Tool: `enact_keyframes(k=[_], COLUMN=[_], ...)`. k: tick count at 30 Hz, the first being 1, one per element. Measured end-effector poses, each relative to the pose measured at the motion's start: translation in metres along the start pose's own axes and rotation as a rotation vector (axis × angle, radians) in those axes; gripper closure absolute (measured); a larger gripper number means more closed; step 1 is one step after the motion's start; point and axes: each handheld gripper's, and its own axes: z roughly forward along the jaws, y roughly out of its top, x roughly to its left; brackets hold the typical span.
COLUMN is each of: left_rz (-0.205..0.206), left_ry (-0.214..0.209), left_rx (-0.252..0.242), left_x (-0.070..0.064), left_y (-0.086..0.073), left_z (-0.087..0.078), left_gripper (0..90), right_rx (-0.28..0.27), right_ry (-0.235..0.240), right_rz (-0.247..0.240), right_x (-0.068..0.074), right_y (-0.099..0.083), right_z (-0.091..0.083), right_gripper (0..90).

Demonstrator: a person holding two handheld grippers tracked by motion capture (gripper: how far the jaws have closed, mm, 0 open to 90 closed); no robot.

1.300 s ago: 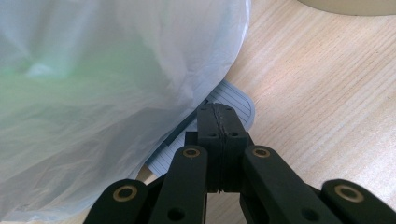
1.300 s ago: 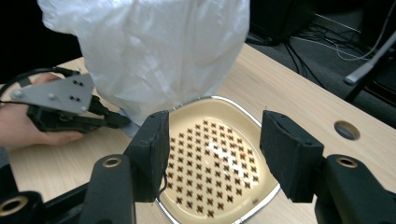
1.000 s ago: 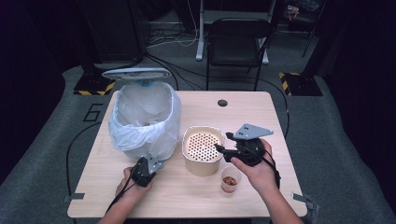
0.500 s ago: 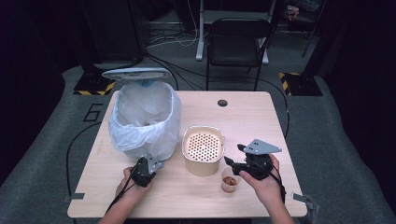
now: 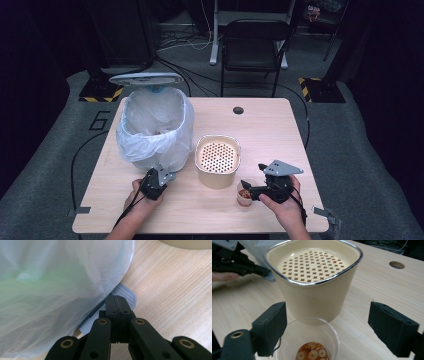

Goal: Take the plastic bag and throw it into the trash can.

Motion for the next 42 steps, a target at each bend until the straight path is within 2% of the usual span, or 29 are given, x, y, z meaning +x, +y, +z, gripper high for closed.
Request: enact_keyframes(k=[5,9,15,17,21,23,26,27,30,31,34,37,42], left_rz=[-0.001,0.0,0.0,-0.003,-0.001,0.0,-0.003,0.001,-0.001,0.0,-0.001,0.001,0.0], left_ry=[0.011,0.012,0.002,0.013,0.012,0.01,0.012,0.001,0.012,0.012,0.012,0.013,0.012], left_rx=[-0.006,-0.006,-0.002,-0.009,-0.008,-0.005,-0.009,-0.001,-0.009,-0.008,-0.008,-0.008,-0.009], left_x=[-0.001,-0.001,0.0,-0.001,-0.001,-0.001,-0.001,0.0,-0.001,-0.001,-0.001,-0.001,-0.001], left_y=[0.0,0.0,0.0,0.0,0.0,0.0,0.0,0.0,0.0,0.0,0.0,0.0,0.0], left_z=[0.0,0.0,0.0,0.001,0.001,0.0,0.001,0.0,0.001,0.001,0.001,0.0,0.001], left_gripper=[89.7,89.7,89.7,89.7,89.8,89.7,89.7,89.7,89.7,89.7,89.7,89.8,89.7], right_rx=[0.01,0.037,0.046,0.052,0.067,0.083,0.117,0.119,0.118,0.123,0.123,0.147,0.156], right_ry=[0.017,0.025,0.04,0.043,0.045,0.051,0.045,0.04,0.047,0.066,0.063,0.061,0.052], right_rz=[-0.034,-0.033,-0.018,-0.024,-0.041,-0.026,-0.031,-0.034,-0.018,-0.033,-0.027,-0.048,-0.049], right_x=[0.006,0.008,0.011,0.012,0.013,0.014,0.012,0.012,0.012,0.011,0.012,0.013,0.014], right_y=[-0.006,-0.014,-0.021,-0.024,-0.028,-0.031,-0.039,-0.04,-0.041,-0.042,-0.043,-0.045,-0.045], right_z=[0.002,0.009,0.016,0.019,0.022,0.025,0.03,0.031,0.032,0.032,0.034,0.037,0.039], right_gripper=[12.2,9.8,9.8,10.1,14.3,14.8,15.8,15.8,17.8,19.3,19.9,21.3,23.2])
